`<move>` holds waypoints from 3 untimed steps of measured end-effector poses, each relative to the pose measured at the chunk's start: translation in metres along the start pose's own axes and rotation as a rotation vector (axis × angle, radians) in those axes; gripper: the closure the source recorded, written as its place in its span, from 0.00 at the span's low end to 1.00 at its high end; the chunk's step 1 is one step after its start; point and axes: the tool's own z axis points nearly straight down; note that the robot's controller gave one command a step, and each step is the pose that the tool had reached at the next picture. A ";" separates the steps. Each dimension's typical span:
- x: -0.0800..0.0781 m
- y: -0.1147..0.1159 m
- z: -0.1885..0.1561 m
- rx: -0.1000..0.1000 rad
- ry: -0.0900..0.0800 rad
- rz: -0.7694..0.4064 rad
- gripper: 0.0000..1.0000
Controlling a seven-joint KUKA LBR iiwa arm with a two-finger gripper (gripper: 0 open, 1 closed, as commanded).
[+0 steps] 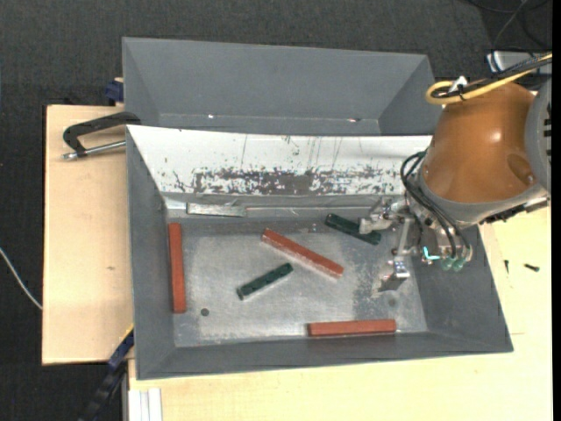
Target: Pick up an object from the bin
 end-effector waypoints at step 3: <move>-0.036 0.055 0.065 0.000 -0.013 -0.064 0.00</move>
Offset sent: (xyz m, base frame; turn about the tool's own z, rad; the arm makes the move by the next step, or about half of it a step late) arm 0.0351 0.0601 -0.1285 0.0800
